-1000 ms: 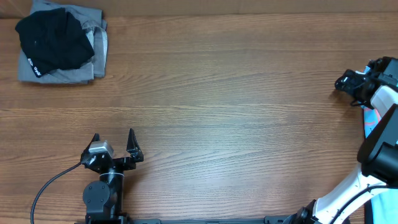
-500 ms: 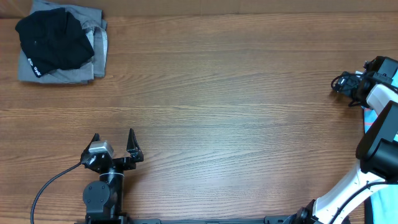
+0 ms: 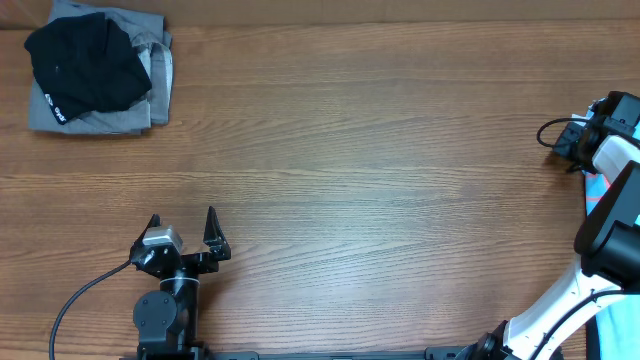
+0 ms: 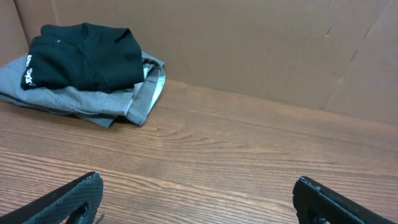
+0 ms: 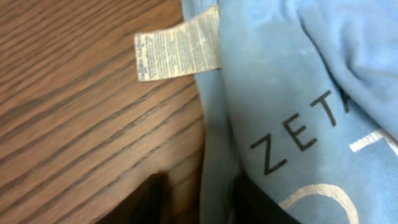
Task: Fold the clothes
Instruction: 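Reach the right gripper to the light-blue T-shirt at the right edge, then grasp the blue T-shirt with the right gripper and drag it leftward onto the table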
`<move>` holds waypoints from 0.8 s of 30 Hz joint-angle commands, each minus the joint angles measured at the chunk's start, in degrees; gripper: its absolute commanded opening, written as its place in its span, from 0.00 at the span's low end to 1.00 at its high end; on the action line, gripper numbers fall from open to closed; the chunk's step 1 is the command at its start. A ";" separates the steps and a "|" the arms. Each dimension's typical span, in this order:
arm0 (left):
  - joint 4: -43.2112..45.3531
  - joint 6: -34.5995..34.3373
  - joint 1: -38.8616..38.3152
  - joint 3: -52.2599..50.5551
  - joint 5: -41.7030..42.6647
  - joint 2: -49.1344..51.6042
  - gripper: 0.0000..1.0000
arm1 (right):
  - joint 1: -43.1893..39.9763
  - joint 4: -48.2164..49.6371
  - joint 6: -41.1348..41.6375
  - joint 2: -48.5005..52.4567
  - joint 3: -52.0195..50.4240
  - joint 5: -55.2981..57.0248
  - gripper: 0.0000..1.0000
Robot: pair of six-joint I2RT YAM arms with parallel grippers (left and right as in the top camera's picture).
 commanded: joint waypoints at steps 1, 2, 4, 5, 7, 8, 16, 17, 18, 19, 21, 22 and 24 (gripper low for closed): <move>0.15 1.16 -0.33 -0.22 0.28 -0.61 1.00 | 0.59 -0.74 0.50 2.49 0.13 -1.09 0.29; 0.15 1.16 -0.33 -0.22 0.31 -0.61 1.00 | 0.59 -0.85 0.52 2.49 0.13 -0.76 0.25; 0.15 1.16 -0.33 -0.22 0.31 -0.61 1.00 | 0.59 -0.94 0.72 2.49 0.13 -0.74 0.17; 0.15 1.16 -0.33 -0.22 0.31 -0.61 1.00 | 0.59 -0.94 1.46 2.49 0.13 -0.72 0.11; 0.15 1.16 -0.33 -0.22 0.28 -0.61 1.00 | 0.59 -1.22 2.03 2.47 0.13 -0.74 0.04; 0.15 1.16 -0.33 -0.22 0.31 -0.61 1.00 | 0.59 -1.40 2.03 2.47 0.13 -0.72 0.04; 0.15 1.16 -0.33 -0.22 0.31 -0.61 1.00 | 1.49 -8.57 3.52 1.57 6.56 -7.58 0.04; 0.15 1.16 -0.33 -0.22 0.31 -0.61 1.00 | 2.01 -10.45 3.52 1.33 8.41 -9.94 0.04; 0.15 1.16 -0.33 -0.22 0.31 -0.61 1.00 | 2.69 -12.31 3.50 1.18 10.36 -12.15 0.04; 0.15 1.16 -0.33 -0.22 0.31 -0.61 1.00 | 3.21 -13.60 3.52 0.98 11.74 -13.44 0.04; 0.15 1.14 -0.33 -0.22 0.31 -0.61 1.00 | 5.11 -17.18 3.50 0.72 15.61 -15.87 0.04; 0.15 1.16 -0.33 -0.22 0.31 -0.61 1.00 | 6.34 -18.91 3.48 0.52 17.40 -16.28 0.04; 0.15 1.16 -0.33 -0.22 0.31 -0.61 1.00 | 8.92 -21.94 3.48 0.20 20.50 -16.48 0.04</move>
